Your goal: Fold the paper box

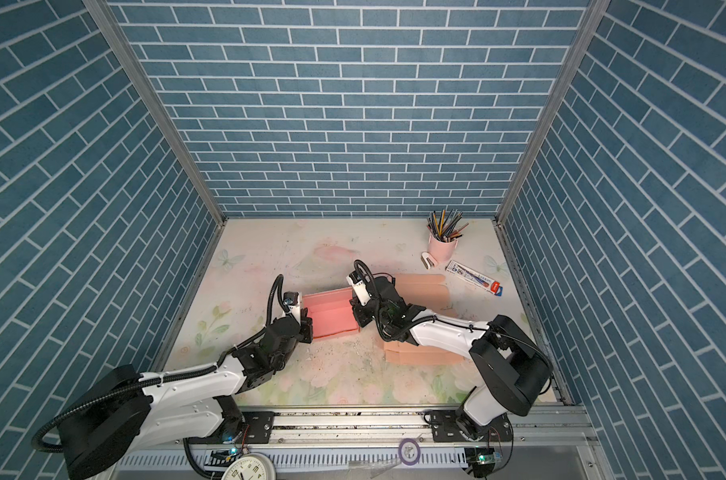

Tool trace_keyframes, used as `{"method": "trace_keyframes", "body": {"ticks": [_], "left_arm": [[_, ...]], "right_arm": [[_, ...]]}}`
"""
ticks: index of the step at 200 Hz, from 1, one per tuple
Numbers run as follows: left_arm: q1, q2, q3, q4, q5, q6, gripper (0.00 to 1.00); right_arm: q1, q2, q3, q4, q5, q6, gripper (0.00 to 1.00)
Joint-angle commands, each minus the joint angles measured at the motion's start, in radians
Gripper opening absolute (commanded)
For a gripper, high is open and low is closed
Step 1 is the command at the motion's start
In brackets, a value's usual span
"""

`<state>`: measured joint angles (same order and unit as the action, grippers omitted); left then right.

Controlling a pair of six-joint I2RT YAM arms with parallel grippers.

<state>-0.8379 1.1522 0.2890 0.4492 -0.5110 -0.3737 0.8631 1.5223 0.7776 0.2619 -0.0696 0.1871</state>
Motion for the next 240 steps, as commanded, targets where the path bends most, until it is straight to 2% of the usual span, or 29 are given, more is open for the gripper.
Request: {"method": "trace_keyframes", "body": {"ticks": [1,34,128,167,207,240], "left_arm": [[-0.029,0.013,-0.026,0.054,-0.021,-0.009,0.02],[-0.071,0.032,-0.052,0.093,-0.085,-0.016,0.02],[-0.143,0.130,-0.076,0.181,-0.132,-0.041,0.01],[-0.160,0.127,-0.053,0.162,-0.135,-0.039,0.01],[-0.159,0.138,-0.045,0.165,-0.120,-0.051,0.01],[-0.162,0.135,-0.055,0.175,-0.115,-0.069,0.01]], "right_arm": [[0.020,-0.035,-0.026,0.013,0.023,0.035,0.13],[0.031,-0.067,-0.065,0.004,0.046,0.039,0.13],[0.043,-0.263,-0.303,0.021,0.144,0.092,0.16],[0.025,-0.371,-0.316,-0.070,0.208,0.130,0.17],[-0.111,-0.367,-0.303,-0.042,0.090,0.151,0.17],[-0.178,-0.285,-0.261,0.020,0.012,0.163,0.16]]}}
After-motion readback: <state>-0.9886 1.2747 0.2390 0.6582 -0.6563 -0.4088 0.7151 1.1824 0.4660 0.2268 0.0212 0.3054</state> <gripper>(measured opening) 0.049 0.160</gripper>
